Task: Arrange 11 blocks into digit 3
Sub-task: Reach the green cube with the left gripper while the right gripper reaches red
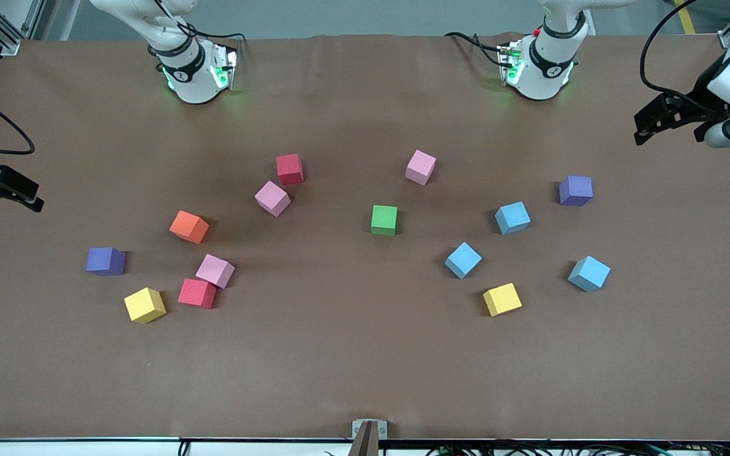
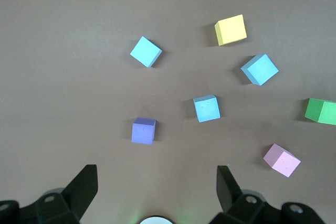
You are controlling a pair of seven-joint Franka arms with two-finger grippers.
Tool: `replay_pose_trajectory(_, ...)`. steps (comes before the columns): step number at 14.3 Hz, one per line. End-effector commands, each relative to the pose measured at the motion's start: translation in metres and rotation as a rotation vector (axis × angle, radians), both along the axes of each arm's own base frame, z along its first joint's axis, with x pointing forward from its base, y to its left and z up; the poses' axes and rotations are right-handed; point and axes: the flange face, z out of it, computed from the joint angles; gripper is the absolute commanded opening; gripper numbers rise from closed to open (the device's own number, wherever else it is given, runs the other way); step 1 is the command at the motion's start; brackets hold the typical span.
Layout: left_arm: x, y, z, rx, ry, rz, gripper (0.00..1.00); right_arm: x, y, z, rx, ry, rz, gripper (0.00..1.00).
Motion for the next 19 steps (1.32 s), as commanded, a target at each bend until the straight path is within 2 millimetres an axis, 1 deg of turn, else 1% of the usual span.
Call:
replay_pose_trajectory(1,0.000,-0.001,-0.001,0.007,-0.001,-0.014,1.00,-0.010,0.000,0.009,-0.012,-0.001,0.006,1.00)
replay_pose_trajectory(3,0.001,-0.004,0.000,0.008,-0.004,-0.019,1.00,-0.010,-0.001,0.012,-0.015,-0.010,0.004,1.00)
replay_pose_trajectory(5,0.002,-0.007,0.005,0.006,-0.016,-0.024,1.00,-0.009,0.000,0.013,-0.015,-0.015,0.008,1.00)
replay_pose_trajectory(6,0.006,-0.010,0.001,0.005,-0.009,-0.030,1.00,-0.009,0.000,0.013,-0.015,-0.015,0.008,1.00)
replay_pose_trajectory(7,0.011,-0.015,-0.008,0.003,0.005,-0.039,1.00,-0.009,0.000,0.013,-0.014,-0.015,0.007,1.00)
replay_pose_trajectory(8,0.014,-0.029,-0.016,0.004,0.019,-0.062,1.00,-0.008,0.001,0.009,-0.013,-0.009,0.009,1.00)
replay_pose_trajectory(10,0.021,-0.067,-0.033,0.000,0.017,-0.113,1.00,-0.005,0.005,0.001,-0.010,0.012,0.015,1.00)
replay_pose_trajectory(12,0.026,-0.114,-0.057,-0.007,0.025,-0.169,1.00,0.000,0.011,-0.012,-0.007,0.038,0.024,1.00)
replay_pose_trajectory(13,0.030,-0.132,-0.070,-0.010,0.028,-0.153,1.00,0.000,0.013,-0.019,0.001,0.059,0.025,1.00)
replay_pose_trajectory(14,0.030,-0.159,-0.088,-0.005,0.042,-0.156,1.00,0.000,0.027,-0.030,0.007,0.094,0.045,1.00)
replay_pose_trajectory(15,0.027,-0.188,-0.102,-0.004,0.049,-0.155,1.00,0.000,0.046,-0.040,0.006,0.115,0.072,1.00)
replay_pose_trajectory(16,0.030,-0.205,-0.120,-0.009,0.055,-0.131,1.00,-0.002,0.058,-0.051,0.006,0.141,0.078,1.00)
replay_pose_trajectory(17,0.031,-0.223,-0.138,-0.014,0.063,-0.117,1.00,-0.006,0.067,-0.068,0.005,0.175,0.072,1.00)
replay_pose_trajectory(18,0.027,-0.250,-0.160,-0.016,0.076,-0.118,1.00,-0.008,0.076,-0.078,0.004,0.195,0.085,1.00)
replay_pose_trajectory(19,0.023,-0.276,-0.181,-0.020,0.084,-0.102,1.00,-0.013,0.089,-0.094,0.024,0.218,0.100,1.00)
